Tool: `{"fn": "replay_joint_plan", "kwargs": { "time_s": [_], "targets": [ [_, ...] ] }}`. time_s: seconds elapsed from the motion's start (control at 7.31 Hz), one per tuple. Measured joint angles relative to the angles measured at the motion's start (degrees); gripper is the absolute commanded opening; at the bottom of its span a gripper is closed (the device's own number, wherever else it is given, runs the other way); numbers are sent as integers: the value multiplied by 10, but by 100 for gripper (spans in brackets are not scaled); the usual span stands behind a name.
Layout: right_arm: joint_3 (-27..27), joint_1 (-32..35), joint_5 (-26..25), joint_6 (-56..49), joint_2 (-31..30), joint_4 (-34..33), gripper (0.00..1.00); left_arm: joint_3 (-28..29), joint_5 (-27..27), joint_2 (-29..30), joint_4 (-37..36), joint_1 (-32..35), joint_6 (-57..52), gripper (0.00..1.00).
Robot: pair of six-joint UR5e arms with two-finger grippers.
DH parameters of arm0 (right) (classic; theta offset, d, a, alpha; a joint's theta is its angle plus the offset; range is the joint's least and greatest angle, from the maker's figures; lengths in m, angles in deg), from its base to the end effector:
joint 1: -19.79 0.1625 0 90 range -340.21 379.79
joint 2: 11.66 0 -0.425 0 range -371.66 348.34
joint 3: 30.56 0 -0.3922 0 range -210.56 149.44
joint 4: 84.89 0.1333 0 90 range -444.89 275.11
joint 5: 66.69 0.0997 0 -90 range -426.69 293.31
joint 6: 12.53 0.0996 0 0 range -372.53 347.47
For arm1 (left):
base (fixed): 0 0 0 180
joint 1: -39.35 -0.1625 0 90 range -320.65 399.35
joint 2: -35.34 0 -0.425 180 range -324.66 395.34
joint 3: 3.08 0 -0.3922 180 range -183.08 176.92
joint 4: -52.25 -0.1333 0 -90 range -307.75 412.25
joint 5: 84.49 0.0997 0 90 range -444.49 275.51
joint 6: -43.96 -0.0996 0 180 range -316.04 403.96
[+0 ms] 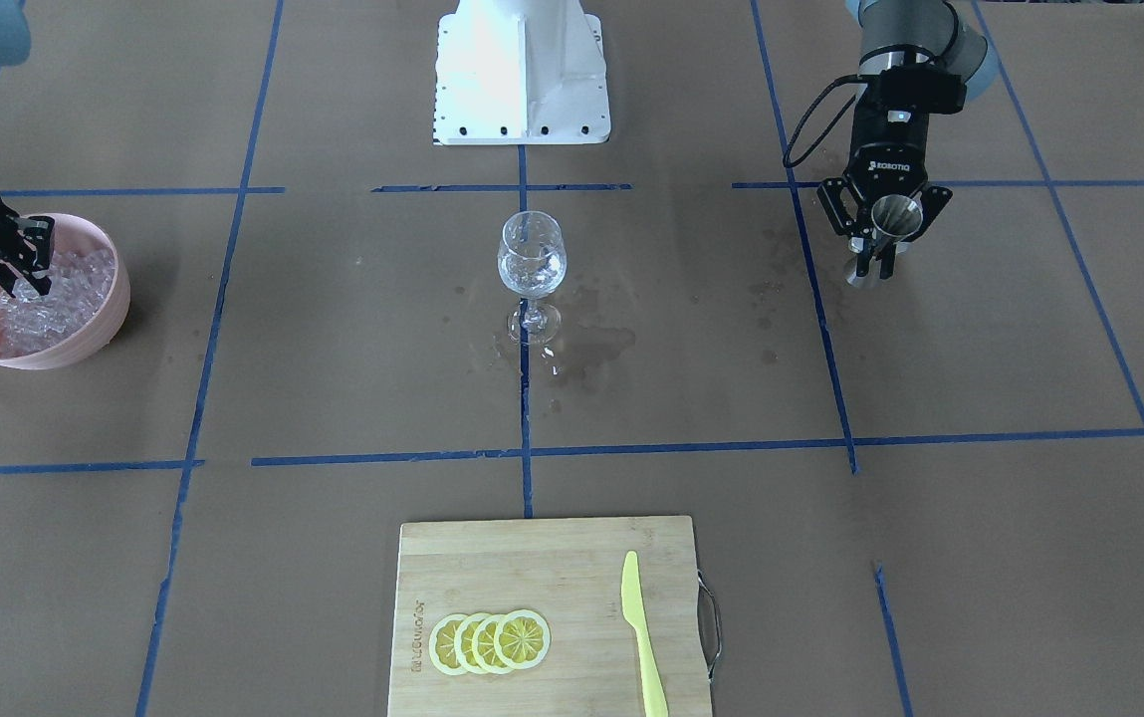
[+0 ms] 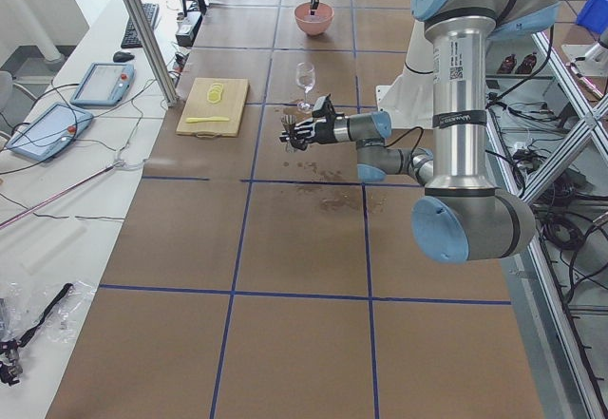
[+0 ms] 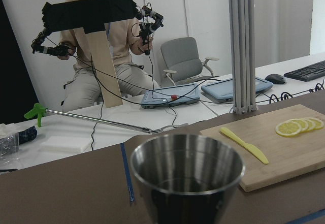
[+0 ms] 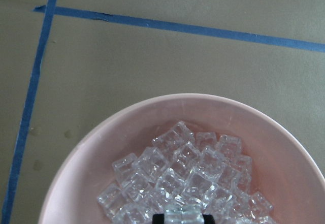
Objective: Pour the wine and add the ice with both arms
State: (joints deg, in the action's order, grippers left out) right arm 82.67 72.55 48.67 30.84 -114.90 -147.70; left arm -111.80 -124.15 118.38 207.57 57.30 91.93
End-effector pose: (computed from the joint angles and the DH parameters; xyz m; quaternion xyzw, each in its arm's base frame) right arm -0.1837 -0.3914 0.5196 0.1026 -0.3598 -0.0204 0.9271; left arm 0.3317 -0.3282 0.4215 0.5700 0.3221 -0.1115 0.7476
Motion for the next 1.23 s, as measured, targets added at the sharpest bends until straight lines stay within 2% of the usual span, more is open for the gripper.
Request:
{"fn": "replay_joint_plan", "kwargs": {
  "time_s": [0.55,0.82,1.23],
  "targets": [
    [53,18,19,11,-1,0,0,80,16,1,-1,-6,188,0],
    [68,37,55,14,4,0,0,102,81,4,-5,-36,248,0],
    [84,61,82,15,8,5,0,147,136,28,-6,-65,274,0]
  ]
}}
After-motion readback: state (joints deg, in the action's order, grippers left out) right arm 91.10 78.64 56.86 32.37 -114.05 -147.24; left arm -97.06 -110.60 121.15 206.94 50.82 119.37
